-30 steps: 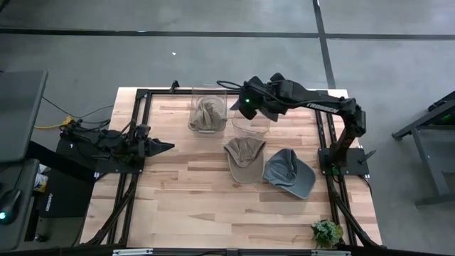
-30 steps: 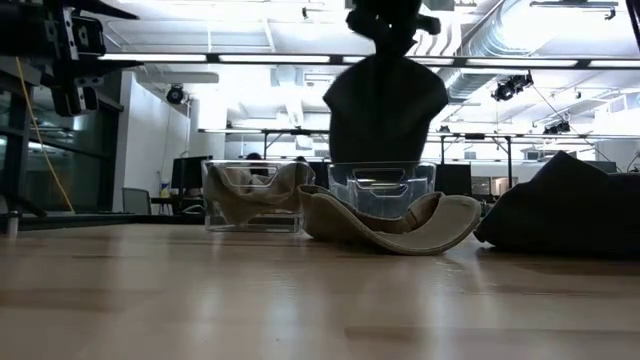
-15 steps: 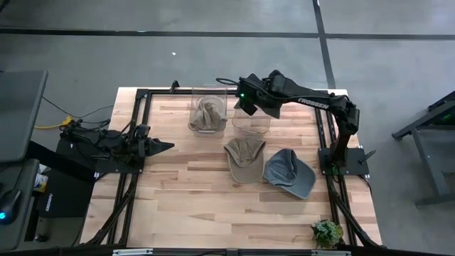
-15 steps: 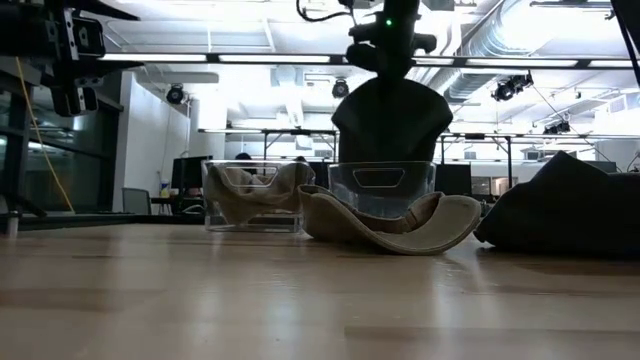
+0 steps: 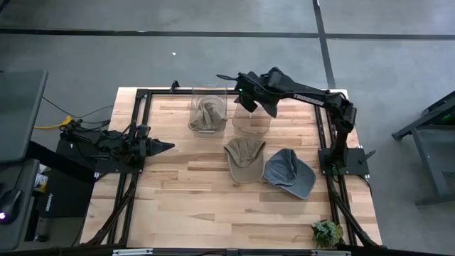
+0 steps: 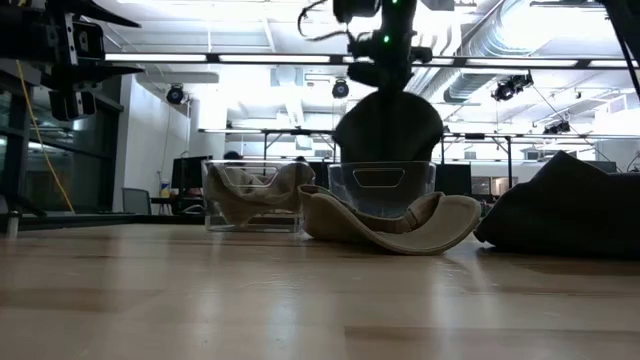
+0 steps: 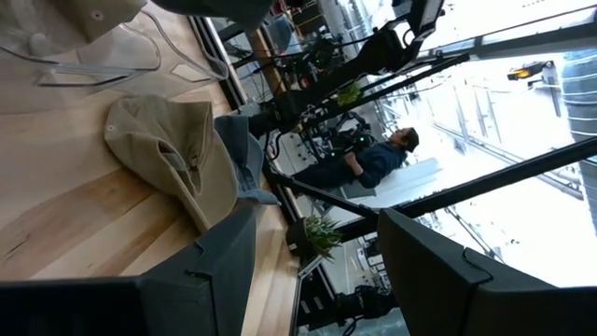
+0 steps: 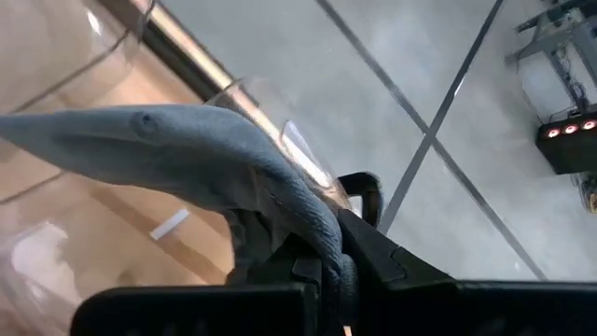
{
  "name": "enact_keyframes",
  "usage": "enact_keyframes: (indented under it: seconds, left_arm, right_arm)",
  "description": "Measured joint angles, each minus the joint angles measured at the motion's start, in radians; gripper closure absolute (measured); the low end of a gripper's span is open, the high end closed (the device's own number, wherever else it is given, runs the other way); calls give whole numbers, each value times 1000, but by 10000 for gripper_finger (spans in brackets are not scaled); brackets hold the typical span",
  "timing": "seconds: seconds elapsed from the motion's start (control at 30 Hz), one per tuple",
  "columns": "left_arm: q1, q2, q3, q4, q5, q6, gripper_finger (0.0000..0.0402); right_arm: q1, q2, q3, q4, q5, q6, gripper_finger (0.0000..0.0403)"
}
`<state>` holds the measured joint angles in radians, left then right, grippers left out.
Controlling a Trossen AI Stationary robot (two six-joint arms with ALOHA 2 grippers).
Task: Pick & Place hat
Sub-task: Put the left blue cap into the right transparent bin
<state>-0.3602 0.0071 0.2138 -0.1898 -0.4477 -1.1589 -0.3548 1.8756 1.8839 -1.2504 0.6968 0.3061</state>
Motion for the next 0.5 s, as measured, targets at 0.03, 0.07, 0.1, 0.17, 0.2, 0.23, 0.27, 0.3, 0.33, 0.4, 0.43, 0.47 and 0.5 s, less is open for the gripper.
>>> enact_keyframes:
  seconds: [0.03,0.07,0.1,0.17,0.2,0.23,0.27,0.3,0.33,0.4,0.43,0.47,0.5]
  left_arm:
    - [0,0,0,0,0,0,195]
    - [0,0,0,0,0,0,195]
    - [0,0,0,0,0,0,195]
    - [0,0,0,0,0,0,195]
    - [0,0,0,0,0,-1,195]
    - [0,0,0,0,0,-1,195]
    - [0,0,0,0,0,-1,195]
    - [0,0,0,0,0,-1,195]
    - [0,0,0,0,0,-1,195]
    - [0,0,0,0,1,-1,195]
    - [0,0,0,0,1,-1,195]
    - [0,0,0,0,1,-1,195]
    - [0,0,0,0,1,-2,195]
  right_arm:
    - [0,12,0,1,0,-5,389]
    - [0,22,0,0,1,-14,389]
    - [-1,32,0,-1,3,-20,389]
    - [-2,49,0,0,6,-23,389]
    - [-4,57,0,1,7,-25,389]
    - [-6,63,0,6,5,-27,389]
    - [-9,70,0,12,5,-28,389]
    - [-12,76,0,20,6,-35,389]
    - [-13,80,0,27,6,-44,389]
    - [-17,89,0,39,26,-60,389]
    - [-19,95,0,43,33,-69,389]
    - [-20,102,0,49,37,-78,389]
    - [-24,106,0,53,38,-83,389]
